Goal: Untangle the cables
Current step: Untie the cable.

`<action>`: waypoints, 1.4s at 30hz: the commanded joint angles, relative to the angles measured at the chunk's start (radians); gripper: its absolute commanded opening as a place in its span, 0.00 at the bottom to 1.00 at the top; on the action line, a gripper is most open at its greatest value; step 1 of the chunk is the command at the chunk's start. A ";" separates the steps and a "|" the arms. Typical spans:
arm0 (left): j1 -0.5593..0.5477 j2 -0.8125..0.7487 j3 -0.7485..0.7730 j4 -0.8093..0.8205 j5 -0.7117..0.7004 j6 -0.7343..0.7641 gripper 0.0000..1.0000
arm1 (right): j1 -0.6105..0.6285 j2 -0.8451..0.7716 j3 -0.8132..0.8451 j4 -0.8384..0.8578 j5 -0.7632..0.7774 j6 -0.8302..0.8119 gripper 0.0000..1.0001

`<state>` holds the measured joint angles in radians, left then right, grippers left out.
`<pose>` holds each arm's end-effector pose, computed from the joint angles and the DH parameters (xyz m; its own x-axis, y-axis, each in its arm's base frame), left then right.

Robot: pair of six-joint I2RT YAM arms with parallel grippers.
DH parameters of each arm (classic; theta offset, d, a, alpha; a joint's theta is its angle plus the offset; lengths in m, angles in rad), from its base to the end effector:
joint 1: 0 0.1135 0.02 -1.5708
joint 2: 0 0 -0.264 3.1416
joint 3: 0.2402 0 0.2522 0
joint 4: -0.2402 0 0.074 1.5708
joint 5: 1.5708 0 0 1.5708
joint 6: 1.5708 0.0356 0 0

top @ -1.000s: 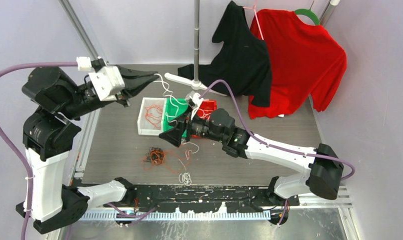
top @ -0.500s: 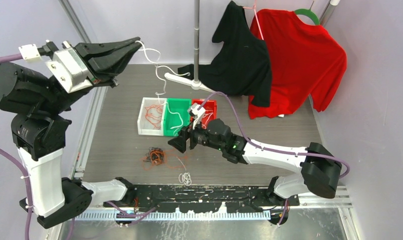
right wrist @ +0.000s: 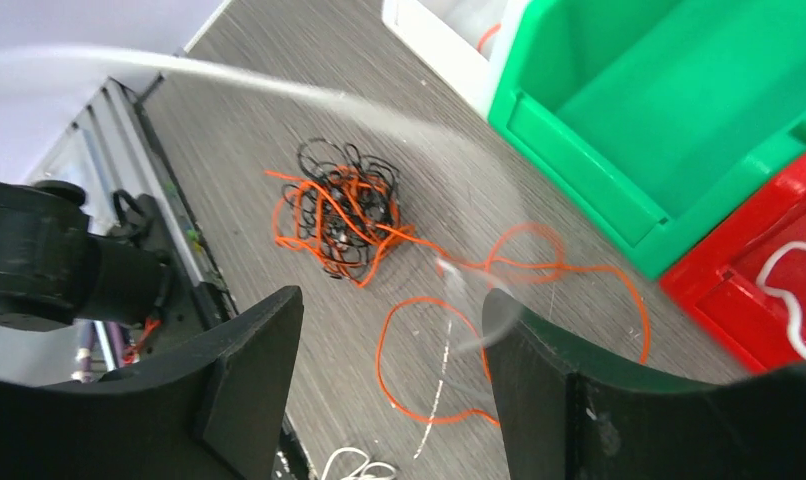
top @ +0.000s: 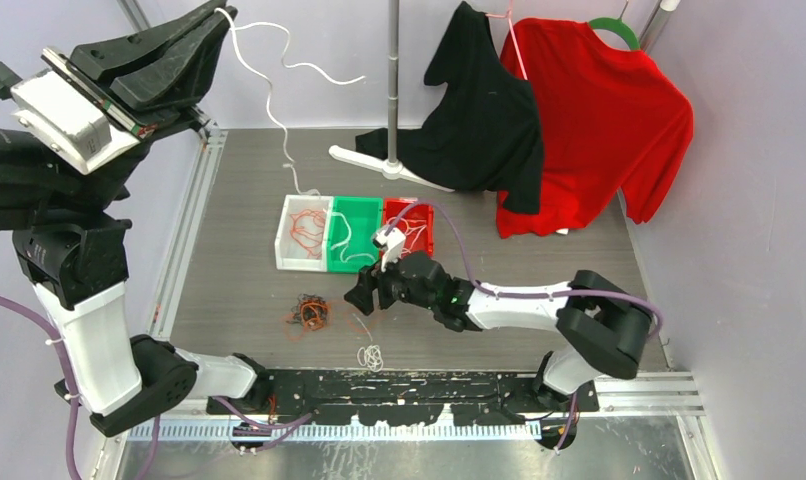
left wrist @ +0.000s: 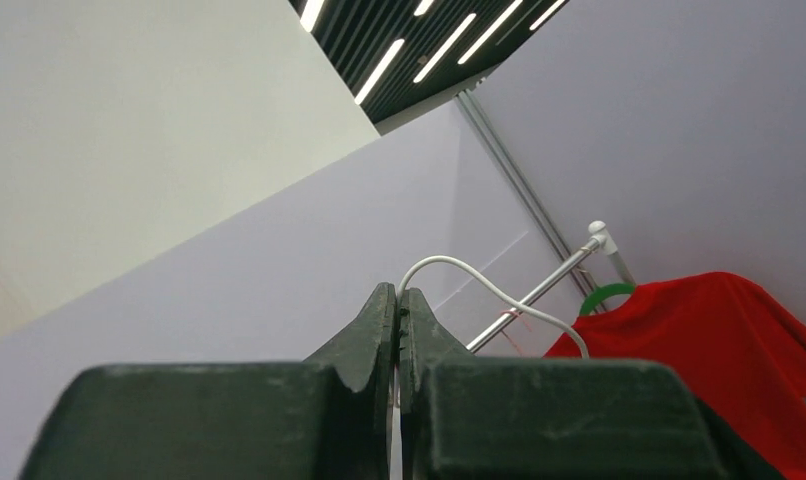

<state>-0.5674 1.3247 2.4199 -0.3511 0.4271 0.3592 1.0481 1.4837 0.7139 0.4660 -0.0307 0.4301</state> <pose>0.0703 -0.0623 0.6869 0.7970 -0.1285 -0.5901 0.4978 0.6932 0.5213 0.1584 0.2772 0.2163 -0.5030 -0.0381 -0.8635 -0.7382 0.5386 0.4062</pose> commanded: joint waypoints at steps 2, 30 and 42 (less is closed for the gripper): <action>-0.002 -0.001 0.045 0.135 -0.049 0.069 0.00 | 0.003 0.106 0.001 0.139 0.011 0.033 0.71; -0.002 -0.047 -0.144 0.477 -0.257 0.496 0.00 | 0.004 0.033 -0.100 0.316 -0.091 0.146 0.74; -0.002 0.005 0.002 0.429 -0.258 0.503 0.00 | 0.004 0.003 0.099 -0.007 -0.136 -0.072 0.80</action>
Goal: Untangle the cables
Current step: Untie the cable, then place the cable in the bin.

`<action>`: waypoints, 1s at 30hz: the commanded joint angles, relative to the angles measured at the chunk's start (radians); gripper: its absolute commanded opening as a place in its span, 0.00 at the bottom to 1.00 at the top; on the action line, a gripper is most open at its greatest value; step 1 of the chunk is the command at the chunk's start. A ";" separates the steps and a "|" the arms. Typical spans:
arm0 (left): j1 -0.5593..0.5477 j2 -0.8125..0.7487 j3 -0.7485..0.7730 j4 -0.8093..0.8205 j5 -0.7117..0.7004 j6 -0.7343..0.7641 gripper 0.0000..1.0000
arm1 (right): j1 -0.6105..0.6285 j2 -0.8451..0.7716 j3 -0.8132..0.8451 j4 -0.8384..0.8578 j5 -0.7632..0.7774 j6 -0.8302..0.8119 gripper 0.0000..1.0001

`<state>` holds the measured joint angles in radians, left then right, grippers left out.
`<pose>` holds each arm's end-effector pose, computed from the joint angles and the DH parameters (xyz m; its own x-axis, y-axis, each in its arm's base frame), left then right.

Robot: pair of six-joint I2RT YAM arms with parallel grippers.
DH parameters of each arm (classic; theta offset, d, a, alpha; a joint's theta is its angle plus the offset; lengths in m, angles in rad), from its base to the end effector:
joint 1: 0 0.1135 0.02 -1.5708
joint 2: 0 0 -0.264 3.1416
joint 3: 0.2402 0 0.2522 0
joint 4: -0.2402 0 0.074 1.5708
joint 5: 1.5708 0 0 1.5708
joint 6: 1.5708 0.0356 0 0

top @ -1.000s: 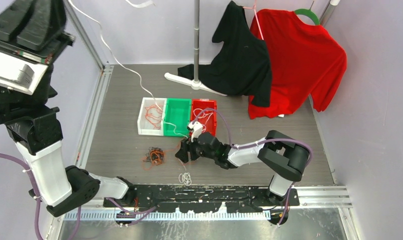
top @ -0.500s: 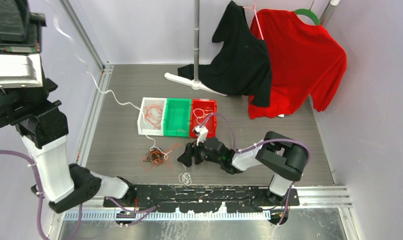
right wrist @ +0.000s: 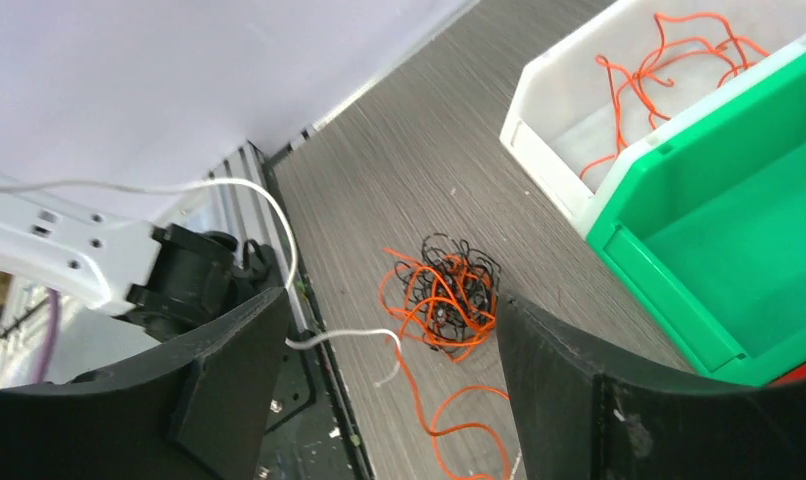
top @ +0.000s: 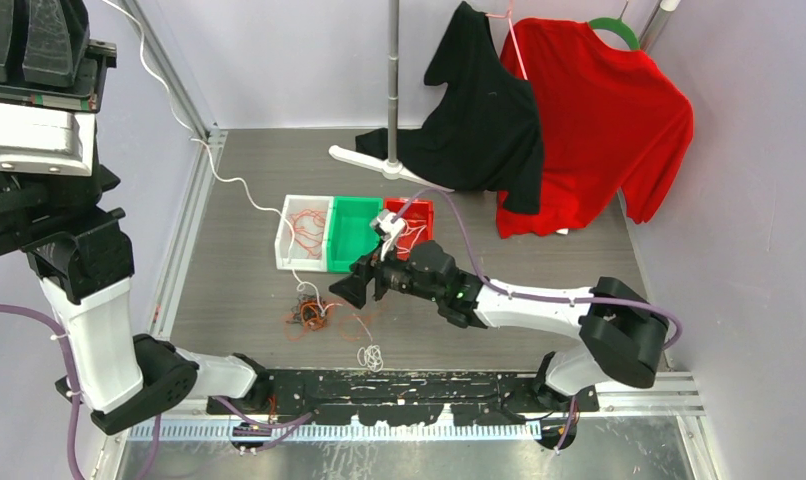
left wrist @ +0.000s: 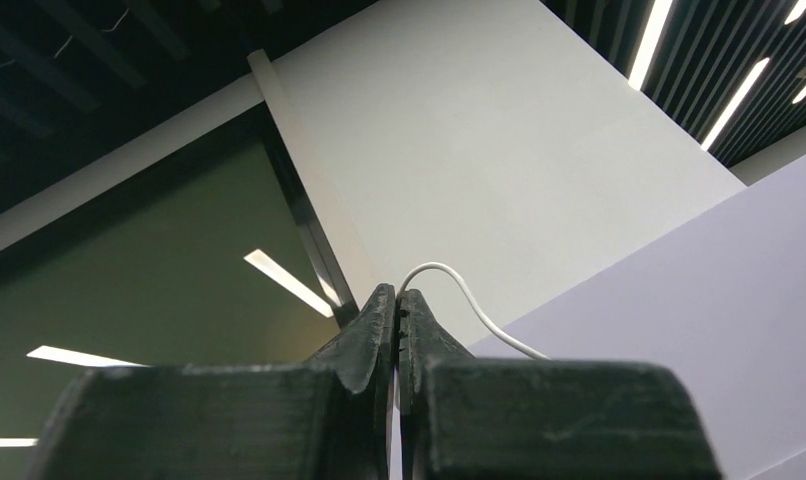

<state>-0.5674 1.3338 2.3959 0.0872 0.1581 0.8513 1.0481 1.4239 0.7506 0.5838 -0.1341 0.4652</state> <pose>0.0557 -0.0421 0.7129 0.9471 0.2771 -0.1616 -0.1932 0.8948 0.4024 0.1552 0.2789 0.2590 -0.4549 0.1010 -0.8848 -0.8068 0.3738 0.4575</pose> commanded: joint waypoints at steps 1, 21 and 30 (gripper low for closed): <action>-0.002 -0.008 0.028 -0.014 0.018 0.039 0.00 | 0.004 0.088 0.069 -0.135 -0.050 -0.120 0.81; -0.002 -0.034 0.109 -0.106 0.170 0.436 0.00 | 0.006 0.262 -0.057 -0.012 -0.076 -0.060 0.23; -0.002 0.029 0.313 -0.121 0.266 0.684 0.00 | 0.006 0.243 -0.213 0.033 0.082 -0.052 0.28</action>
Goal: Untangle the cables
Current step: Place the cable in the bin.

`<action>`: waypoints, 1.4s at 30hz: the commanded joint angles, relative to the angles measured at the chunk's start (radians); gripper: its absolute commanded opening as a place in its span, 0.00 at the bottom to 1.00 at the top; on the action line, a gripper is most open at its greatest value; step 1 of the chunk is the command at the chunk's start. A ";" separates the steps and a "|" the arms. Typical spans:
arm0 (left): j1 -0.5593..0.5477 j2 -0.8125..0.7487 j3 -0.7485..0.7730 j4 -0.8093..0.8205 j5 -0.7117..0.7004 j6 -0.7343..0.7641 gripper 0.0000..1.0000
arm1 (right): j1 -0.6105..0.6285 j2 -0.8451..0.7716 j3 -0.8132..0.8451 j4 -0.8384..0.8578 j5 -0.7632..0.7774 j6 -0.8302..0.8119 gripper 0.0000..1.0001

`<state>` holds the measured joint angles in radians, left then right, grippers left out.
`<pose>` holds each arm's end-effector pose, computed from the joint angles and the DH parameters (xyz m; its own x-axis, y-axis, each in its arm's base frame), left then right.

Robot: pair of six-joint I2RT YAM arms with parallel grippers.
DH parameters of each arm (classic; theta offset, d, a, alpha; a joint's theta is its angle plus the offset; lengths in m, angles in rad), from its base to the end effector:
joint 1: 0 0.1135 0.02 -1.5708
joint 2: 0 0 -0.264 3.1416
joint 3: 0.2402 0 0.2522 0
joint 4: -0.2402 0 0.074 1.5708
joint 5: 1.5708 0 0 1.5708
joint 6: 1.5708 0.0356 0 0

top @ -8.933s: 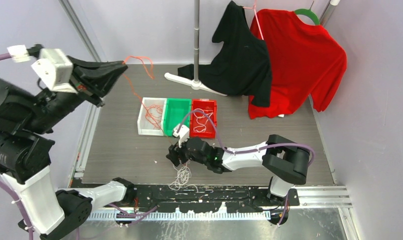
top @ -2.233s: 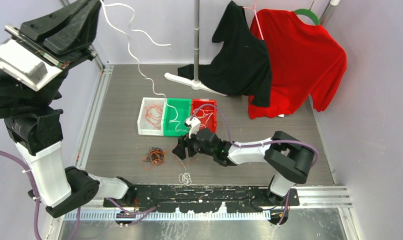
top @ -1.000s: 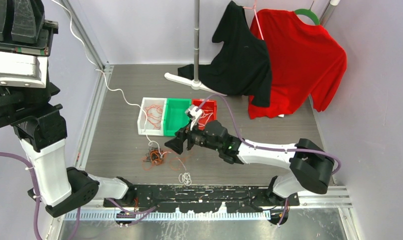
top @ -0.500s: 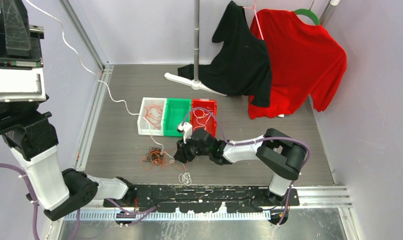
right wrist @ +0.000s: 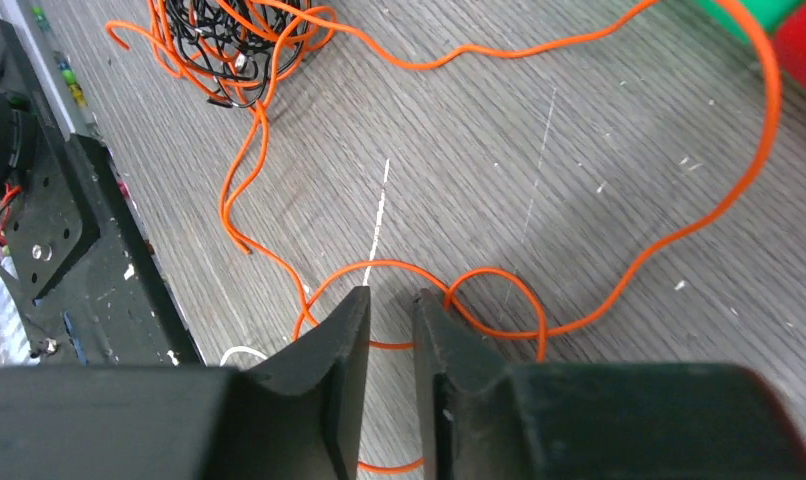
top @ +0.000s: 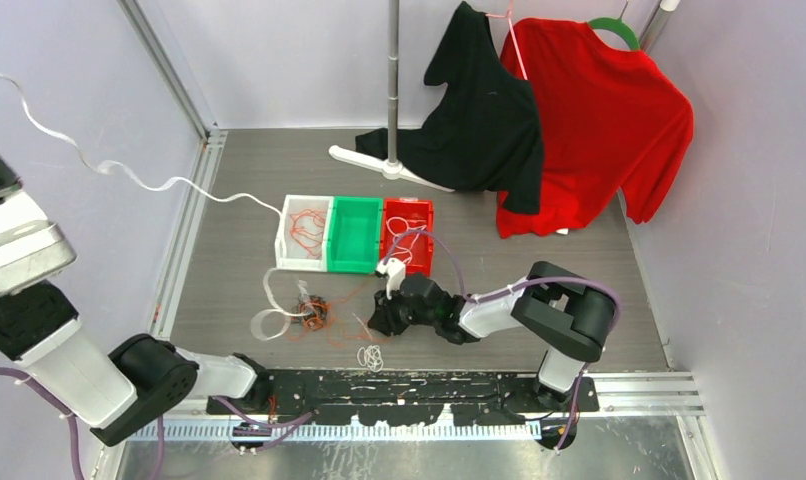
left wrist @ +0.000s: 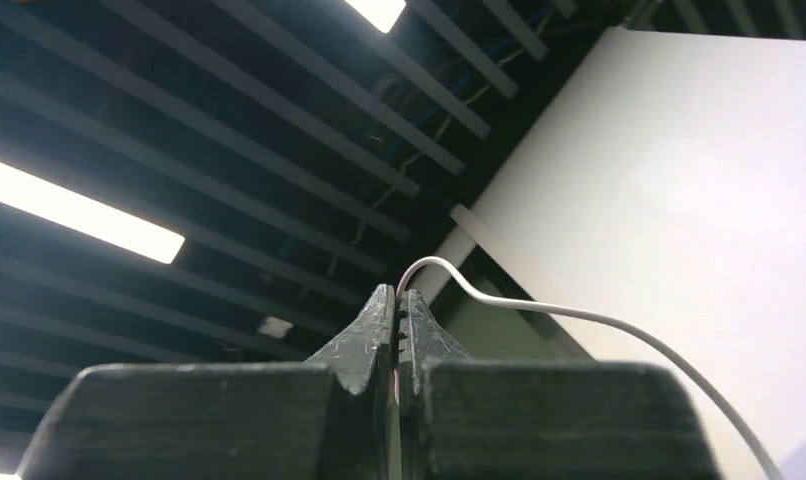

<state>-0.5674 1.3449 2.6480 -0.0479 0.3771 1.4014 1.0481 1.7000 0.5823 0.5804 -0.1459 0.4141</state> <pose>-0.0062 -0.0116 0.7247 0.7227 0.6261 0.2927 -0.6897 0.6254 0.3649 0.1498 0.2703 0.1254 -0.6039 -0.2508 -0.7565 -0.7391 0.5315 0.4138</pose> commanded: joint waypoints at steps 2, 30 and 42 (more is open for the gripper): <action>-0.002 0.007 0.051 0.018 0.038 0.137 0.00 | 0.006 -0.044 -0.066 0.046 0.116 0.000 0.33; -0.002 -0.116 -0.460 -0.335 -0.107 -0.457 0.00 | 0.004 -0.420 0.450 -0.160 0.077 -0.068 0.57; -0.007 -0.042 -0.454 -0.357 -0.068 -0.640 0.00 | -0.101 -0.351 0.534 -0.209 0.306 -0.181 0.35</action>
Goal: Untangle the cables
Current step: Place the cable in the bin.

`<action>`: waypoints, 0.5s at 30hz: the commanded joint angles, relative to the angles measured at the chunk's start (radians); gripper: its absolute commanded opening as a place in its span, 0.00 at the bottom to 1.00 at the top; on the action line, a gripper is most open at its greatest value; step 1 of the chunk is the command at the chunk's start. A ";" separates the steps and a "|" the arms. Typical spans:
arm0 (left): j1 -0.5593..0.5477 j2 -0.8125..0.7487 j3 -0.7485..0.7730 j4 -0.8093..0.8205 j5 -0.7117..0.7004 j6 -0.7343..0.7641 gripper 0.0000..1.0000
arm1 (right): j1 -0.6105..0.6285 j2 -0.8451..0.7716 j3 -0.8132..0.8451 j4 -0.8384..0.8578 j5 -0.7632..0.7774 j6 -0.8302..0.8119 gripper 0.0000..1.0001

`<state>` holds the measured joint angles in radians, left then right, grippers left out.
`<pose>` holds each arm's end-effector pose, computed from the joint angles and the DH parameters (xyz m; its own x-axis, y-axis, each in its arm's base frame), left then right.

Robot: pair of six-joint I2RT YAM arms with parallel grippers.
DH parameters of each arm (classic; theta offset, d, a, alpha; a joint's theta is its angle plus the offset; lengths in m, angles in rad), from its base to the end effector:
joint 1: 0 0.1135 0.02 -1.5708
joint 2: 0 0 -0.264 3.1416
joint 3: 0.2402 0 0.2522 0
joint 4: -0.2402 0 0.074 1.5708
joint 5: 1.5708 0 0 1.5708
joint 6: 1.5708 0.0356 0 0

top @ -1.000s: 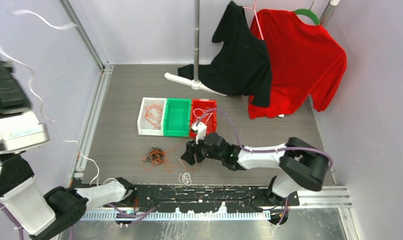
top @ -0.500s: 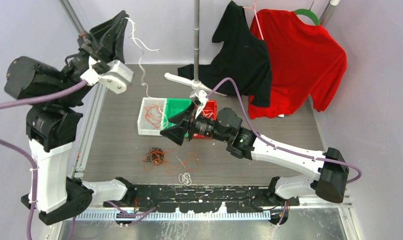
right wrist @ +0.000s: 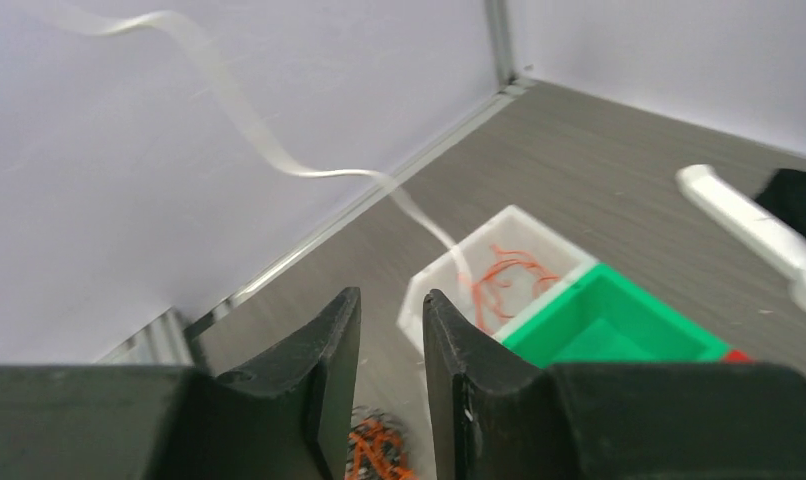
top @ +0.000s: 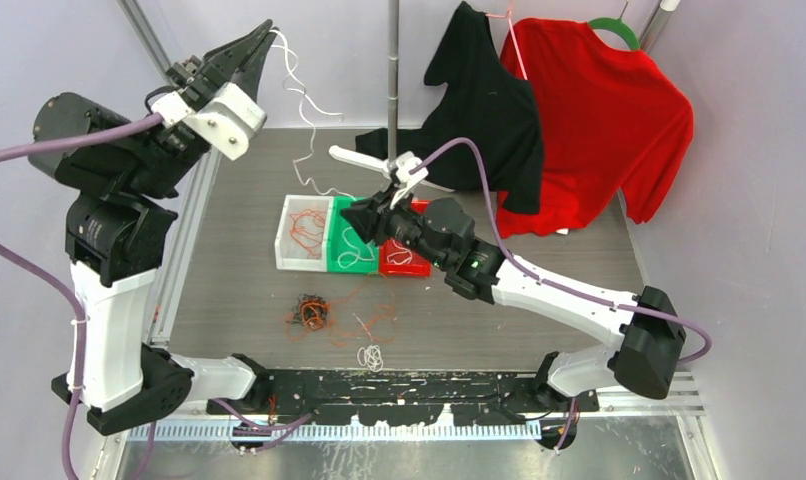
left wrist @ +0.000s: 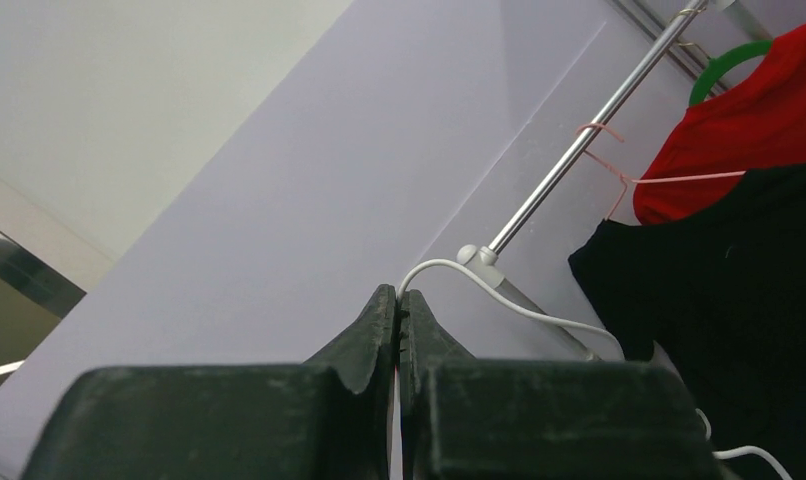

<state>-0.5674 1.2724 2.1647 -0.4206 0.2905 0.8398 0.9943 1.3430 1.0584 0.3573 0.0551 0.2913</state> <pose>0.1174 -0.0869 0.6433 0.7994 0.3364 -0.4978 0.2021 0.6297 0.7501 0.1769 0.2685 0.3674 -0.1939 0.2279 -0.9542 -0.7845 0.5480 0.2903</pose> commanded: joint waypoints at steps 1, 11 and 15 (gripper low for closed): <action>-0.011 0.037 0.036 0.016 0.019 -0.080 0.00 | -0.065 0.008 0.060 0.008 0.105 -0.056 0.34; -0.037 0.101 0.149 0.028 0.021 -0.129 0.00 | -0.125 0.024 0.079 -0.048 0.077 -0.063 0.34; -0.052 0.130 0.181 0.025 0.021 -0.124 0.00 | -0.128 0.005 0.048 -0.053 0.026 -0.054 0.49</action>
<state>-0.6044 1.3964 2.2925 -0.4305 0.3000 0.7368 0.8665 1.3666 1.0851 0.2901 0.1177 0.2462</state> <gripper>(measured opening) 0.010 0.418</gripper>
